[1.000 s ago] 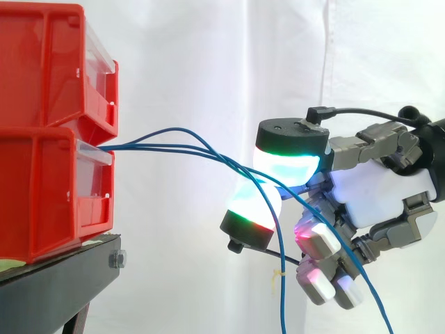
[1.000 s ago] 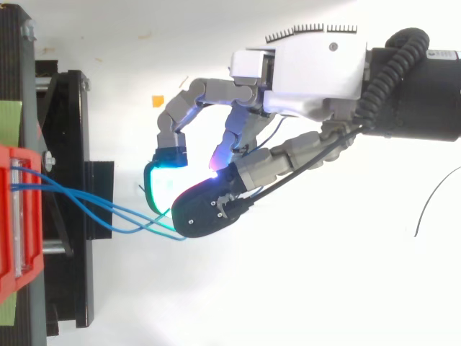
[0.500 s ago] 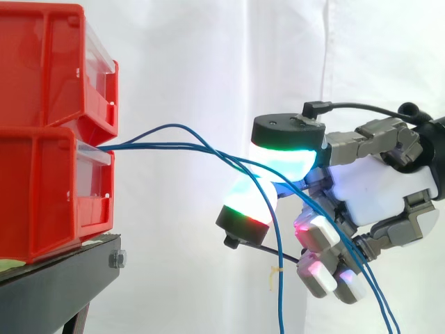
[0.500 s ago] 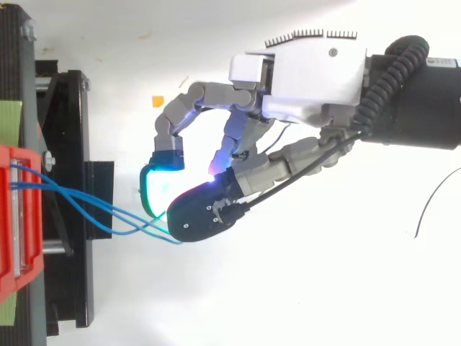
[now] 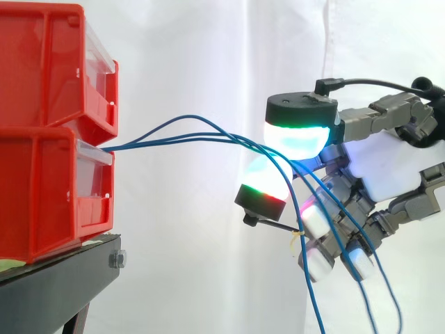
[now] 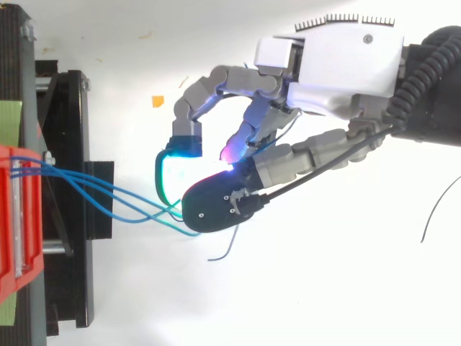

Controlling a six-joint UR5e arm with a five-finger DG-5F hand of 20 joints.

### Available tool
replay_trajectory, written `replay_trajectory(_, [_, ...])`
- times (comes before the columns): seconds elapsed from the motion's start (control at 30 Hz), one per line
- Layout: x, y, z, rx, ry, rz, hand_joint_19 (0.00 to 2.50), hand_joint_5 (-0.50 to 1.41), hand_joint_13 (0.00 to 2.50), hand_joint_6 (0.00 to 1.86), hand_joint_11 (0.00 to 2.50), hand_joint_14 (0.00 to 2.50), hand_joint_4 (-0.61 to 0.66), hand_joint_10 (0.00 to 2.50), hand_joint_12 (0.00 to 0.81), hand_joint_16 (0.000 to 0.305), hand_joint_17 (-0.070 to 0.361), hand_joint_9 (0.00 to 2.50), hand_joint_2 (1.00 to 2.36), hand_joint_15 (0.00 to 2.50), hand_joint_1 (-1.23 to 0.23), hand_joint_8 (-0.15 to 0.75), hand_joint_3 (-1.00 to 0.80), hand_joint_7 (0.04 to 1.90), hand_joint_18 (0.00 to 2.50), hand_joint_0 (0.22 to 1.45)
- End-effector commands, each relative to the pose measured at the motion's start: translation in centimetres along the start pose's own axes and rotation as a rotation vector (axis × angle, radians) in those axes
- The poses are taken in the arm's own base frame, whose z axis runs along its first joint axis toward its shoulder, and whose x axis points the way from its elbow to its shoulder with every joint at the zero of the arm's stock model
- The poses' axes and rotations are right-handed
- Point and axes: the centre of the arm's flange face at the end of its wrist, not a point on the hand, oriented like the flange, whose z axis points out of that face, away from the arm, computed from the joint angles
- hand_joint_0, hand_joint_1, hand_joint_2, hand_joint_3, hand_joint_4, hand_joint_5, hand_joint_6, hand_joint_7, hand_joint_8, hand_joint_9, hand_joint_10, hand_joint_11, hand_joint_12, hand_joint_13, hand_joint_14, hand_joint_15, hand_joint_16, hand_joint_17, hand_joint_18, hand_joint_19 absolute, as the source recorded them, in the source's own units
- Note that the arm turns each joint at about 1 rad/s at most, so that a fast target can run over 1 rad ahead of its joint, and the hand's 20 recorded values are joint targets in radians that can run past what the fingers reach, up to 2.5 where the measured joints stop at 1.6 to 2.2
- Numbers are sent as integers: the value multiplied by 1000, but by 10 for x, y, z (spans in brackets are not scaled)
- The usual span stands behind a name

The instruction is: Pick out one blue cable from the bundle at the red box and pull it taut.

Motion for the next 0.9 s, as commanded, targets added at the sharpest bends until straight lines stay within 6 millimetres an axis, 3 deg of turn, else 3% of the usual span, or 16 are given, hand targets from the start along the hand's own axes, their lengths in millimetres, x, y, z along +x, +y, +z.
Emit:
replay_trajectory(0.0, [3, -1, -1, 8, 0, -4, 597, -19, 782, 864, 196, 13, -199, 7, 271, 48, 109, 1026, 1010, 345, -809, 212, -75, 887, 864, 550])
replay_trajectory(0.3, [9, -16, -2, 37, -16, -1, 601, -19, 769, 858, 177, 13, -199, 6, 275, 49, 109, 993, 1009, 335, -802, 208, -74, 898, 842, 549])
replay_trajectory(0.53, [18, -40, -4, 80, -28, 35, 605, -18, 773, 857, 184, 13, -201, 7, 280, 49, 110, 996, 1008, 350, -797, 208, -71, 895, 838, 548])
replay_trajectory(0.77, [21, -42, -19, 68, -43, 47, 614, -18, 794, 856, 210, 14, -193, 7, 290, 49, 110, 1026, 1008, 375, -797, 212, -73, 898, 839, 548])
replay_trajectory(0.8, [18, -39, -31, 37, -91, 51, 615, -18, 799, 855, 215, 14, -192, 8, 289, 49, 111, 1027, 1008, 379, -797, 214, -73, 901, 841, 548])
replay_trajectory(0.87, [17, -40, -38, 21, -120, 55, 623, -19, 810, 855, 221, 15, -189, 8, 292, 49, 111, 1040, 1008, 386, -796, 213, -69, 910, 843, 547])
